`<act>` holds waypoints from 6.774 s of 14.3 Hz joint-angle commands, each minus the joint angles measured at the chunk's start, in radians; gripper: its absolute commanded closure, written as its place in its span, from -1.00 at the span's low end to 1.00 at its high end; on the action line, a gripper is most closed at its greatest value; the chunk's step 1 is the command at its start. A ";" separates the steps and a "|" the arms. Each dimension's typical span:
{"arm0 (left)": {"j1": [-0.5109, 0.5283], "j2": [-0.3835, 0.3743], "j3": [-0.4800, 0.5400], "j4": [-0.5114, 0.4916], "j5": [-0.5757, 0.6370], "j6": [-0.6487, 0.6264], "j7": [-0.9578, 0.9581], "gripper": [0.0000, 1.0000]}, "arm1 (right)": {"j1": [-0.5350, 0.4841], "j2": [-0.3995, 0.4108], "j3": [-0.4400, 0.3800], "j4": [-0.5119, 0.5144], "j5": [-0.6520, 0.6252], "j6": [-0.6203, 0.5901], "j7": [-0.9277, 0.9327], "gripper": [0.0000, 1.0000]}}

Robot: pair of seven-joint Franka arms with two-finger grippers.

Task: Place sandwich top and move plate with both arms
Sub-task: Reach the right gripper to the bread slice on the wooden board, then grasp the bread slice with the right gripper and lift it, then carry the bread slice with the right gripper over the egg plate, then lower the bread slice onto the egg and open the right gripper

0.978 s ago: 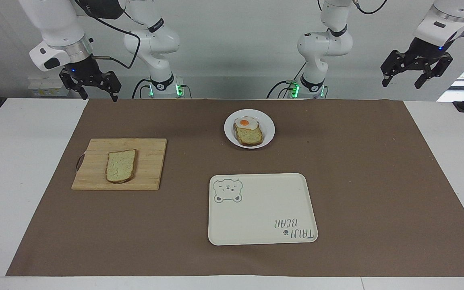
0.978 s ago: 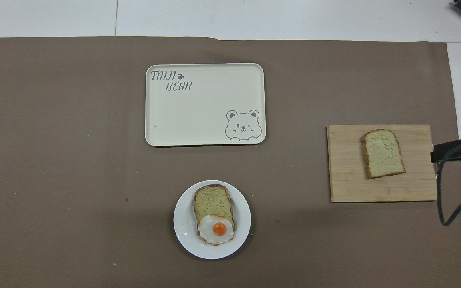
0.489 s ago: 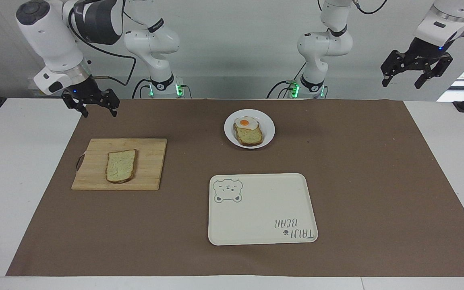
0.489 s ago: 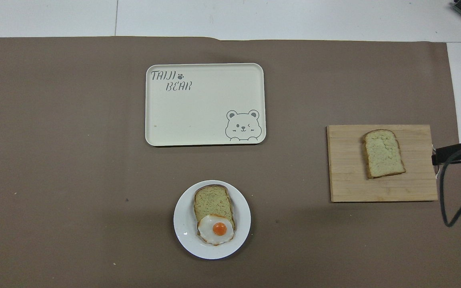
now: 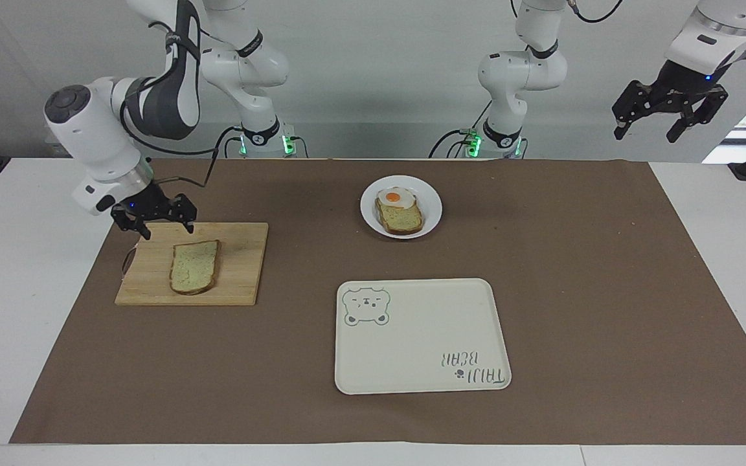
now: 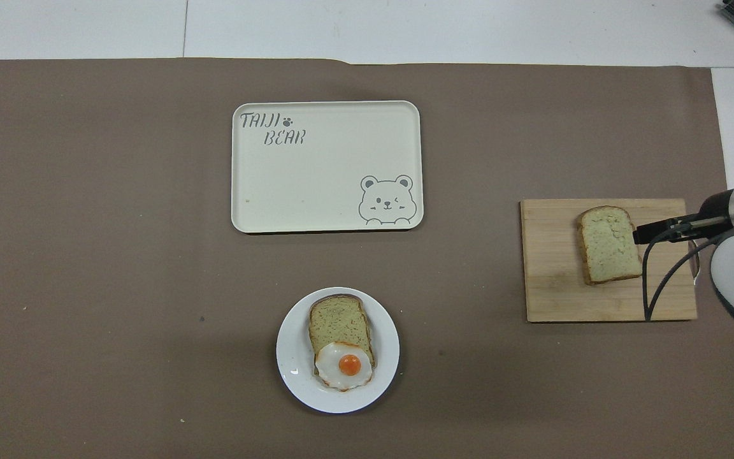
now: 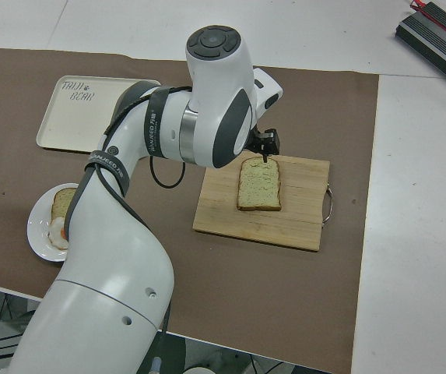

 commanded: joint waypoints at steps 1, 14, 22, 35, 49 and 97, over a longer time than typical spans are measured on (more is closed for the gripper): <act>0.011 -0.022 -0.004 -0.024 -0.014 0.000 0.011 -1.00 | -0.018 0.092 0.009 0.004 0.030 0.107 -0.070 -1.00; 0.013 -0.022 -0.004 -0.025 -0.014 0.000 0.011 -1.00 | -0.084 0.160 0.009 -0.068 0.164 0.178 -0.202 -0.88; 0.013 -0.022 -0.004 -0.025 -0.014 0.000 0.011 -1.00 | -0.078 0.172 0.009 -0.079 0.191 0.183 -0.205 1.00; 0.013 -0.021 -0.004 -0.025 -0.014 0.000 0.011 -1.00 | -0.067 0.083 0.008 -0.010 0.176 0.013 -0.210 1.00; 0.013 -0.022 -0.004 -0.025 -0.014 0.000 0.011 -1.00 | -0.032 0.019 0.023 0.042 0.240 -0.284 -0.167 1.00; 0.002 -0.021 -0.004 -0.025 -0.017 0.007 0.021 -1.00 | 0.784 0.121 0.069 -0.039 0.369 0.132 0.580 1.00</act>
